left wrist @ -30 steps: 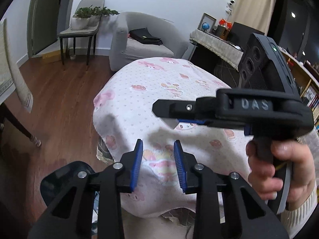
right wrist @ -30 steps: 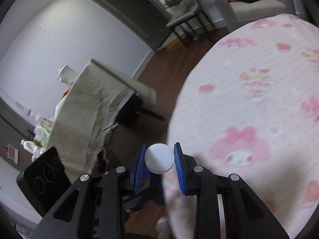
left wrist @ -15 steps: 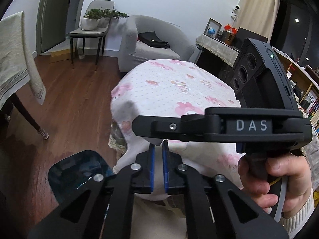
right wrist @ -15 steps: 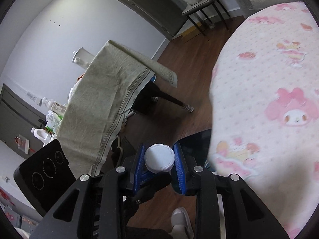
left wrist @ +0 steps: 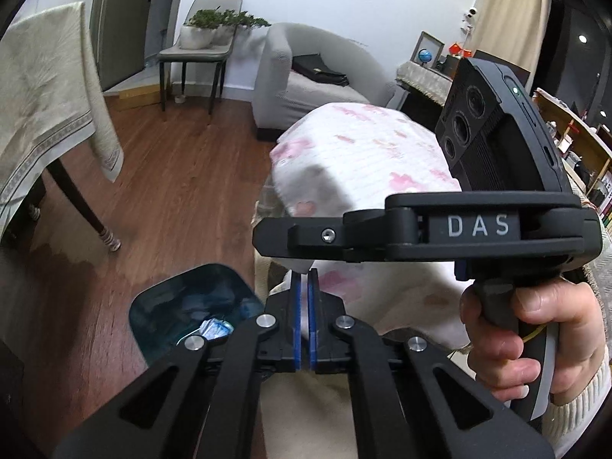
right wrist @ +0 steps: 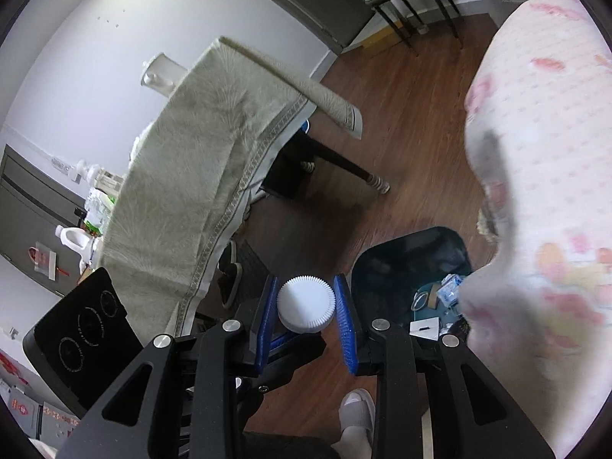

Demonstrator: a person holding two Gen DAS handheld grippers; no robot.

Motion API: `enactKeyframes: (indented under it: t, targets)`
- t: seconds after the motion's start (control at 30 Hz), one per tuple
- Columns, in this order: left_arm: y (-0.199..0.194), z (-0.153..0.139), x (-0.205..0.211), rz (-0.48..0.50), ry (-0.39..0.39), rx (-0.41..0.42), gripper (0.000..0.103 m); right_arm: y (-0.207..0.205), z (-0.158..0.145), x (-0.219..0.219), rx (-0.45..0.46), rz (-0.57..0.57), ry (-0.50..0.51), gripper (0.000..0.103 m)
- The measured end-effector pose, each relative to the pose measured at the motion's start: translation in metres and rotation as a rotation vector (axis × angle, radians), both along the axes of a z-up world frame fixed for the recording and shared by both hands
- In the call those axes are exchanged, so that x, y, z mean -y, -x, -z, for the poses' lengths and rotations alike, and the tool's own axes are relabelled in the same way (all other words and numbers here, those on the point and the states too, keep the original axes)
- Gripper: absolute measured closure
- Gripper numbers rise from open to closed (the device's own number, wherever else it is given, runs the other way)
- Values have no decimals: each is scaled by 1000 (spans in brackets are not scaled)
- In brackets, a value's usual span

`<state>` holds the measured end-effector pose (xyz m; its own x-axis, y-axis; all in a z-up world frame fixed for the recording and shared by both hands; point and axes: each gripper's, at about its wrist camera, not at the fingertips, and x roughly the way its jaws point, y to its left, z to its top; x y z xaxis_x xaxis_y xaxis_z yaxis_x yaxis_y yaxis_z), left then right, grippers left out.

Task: Collect trash
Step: 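Carry the white cap with the right tool over the teal bin, then open the right tool over the bin to drop the cap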

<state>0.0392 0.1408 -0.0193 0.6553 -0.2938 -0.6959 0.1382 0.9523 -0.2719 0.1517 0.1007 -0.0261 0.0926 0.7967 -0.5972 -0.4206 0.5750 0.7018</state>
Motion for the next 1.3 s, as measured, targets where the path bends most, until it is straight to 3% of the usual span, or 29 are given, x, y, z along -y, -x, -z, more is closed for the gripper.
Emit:
enactKeyframes:
  t: [0.3, 0.83, 0.87, 0.97, 1.07, 1.17, 1.2, 1.3]
  targets:
    - [11, 24, -33, -25, -42, -91, 99, -2, 22, -26, 23, 1, 130, 73]
    - [34, 15, -100, -173, -53, -100, 97, 13, 90, -75, -24, -121, 368, 72]
    - [36, 13, -104, -184, -47, -94, 96, 15, 94, -81, -30, -129, 383, 65]
    - [39, 9, -113, -210, -38, -84, 86, 19, 104, -87, -39, -143, 419, 52]
    - [42, 5, -120, -231, -39, -73, 79, 24, 112, -88, -44, -152, 453, 52]
    - [45, -3, -121, -245, -44, -48, 65, 27, 109, -86, -32, -158, 458, 52]
    - [45, -6, -121, -249, -49, -38, 54, 27, 106, -85, -23, -155, 457, 52]
    - [46, -19, -119, -255, -55, 8, 35, 28, 91, -79, 16, -130, 448, 43]
